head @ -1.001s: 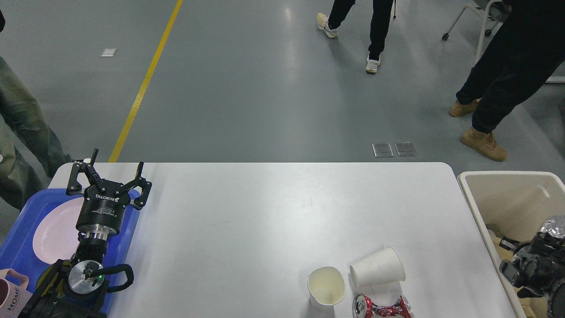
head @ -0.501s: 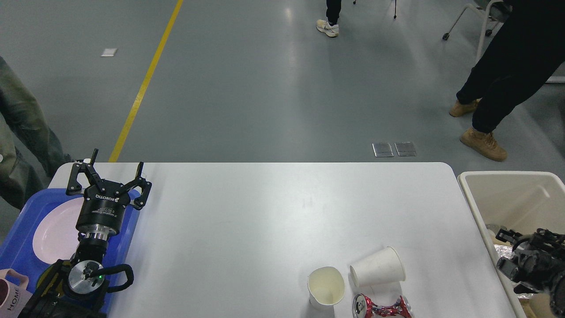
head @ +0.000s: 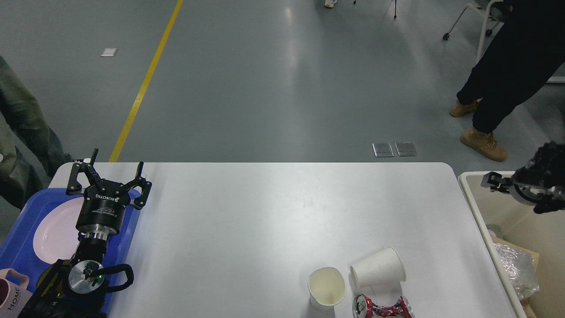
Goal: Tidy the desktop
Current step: 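Hold the right gripper in the bin, then raise it out, then move the right gripper to the white paper cup nearest the robot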
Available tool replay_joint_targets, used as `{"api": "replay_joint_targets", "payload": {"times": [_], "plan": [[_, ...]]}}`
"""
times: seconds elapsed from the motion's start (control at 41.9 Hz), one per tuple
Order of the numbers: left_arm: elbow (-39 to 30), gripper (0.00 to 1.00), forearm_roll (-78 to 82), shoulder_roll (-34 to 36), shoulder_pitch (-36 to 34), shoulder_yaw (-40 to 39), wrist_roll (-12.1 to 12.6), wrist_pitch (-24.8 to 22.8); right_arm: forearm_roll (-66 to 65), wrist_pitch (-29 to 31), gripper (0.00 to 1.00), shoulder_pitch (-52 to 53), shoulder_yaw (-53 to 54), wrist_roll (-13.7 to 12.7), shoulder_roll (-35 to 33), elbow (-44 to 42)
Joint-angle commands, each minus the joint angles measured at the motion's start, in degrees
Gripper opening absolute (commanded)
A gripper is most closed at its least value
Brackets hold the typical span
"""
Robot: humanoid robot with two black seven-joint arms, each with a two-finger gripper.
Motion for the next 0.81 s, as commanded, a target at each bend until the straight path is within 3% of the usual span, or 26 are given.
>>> {"api": "replay_joint_targets", "payload": {"times": [0.0, 0.072, 0.238, 0.525, 0.787], "plan": [[0.0, 0.97, 0.0, 0.0, 0.0, 0.0, 0.0, 0.0, 0.4, 11.9, 1.00, 11.6, -1.3, -0.4, 2.7, 4.4], [0.0, 0.97, 0.0, 0.0, 0.0, 0.0, 0.0, 0.0, 0.5, 22.2, 1.00, 19.4, -1.2, -0.4, 3.4, 7.2], [0.0, 0.97, 0.0, 0.0, 0.0, 0.0, 0.0, 0.0, 0.8, 33.9, 1.00, 32.8, -0.2, -0.4, 4.8, 14.5], [0.0, 0.97, 0.0, 0.0, 0.1, 0.0, 0.0, 0.0, 1.0, 34.6, 1.00, 54.0, 0.1, -0.5, 9.7, 35.9], [0.0, 0.97, 0.0, 0.0, 0.1, 0.0, 0.0, 0.0, 4.2, 35.1, 1.00, 59.7, 0.2, -0.5, 14.5, 43.0]]}}
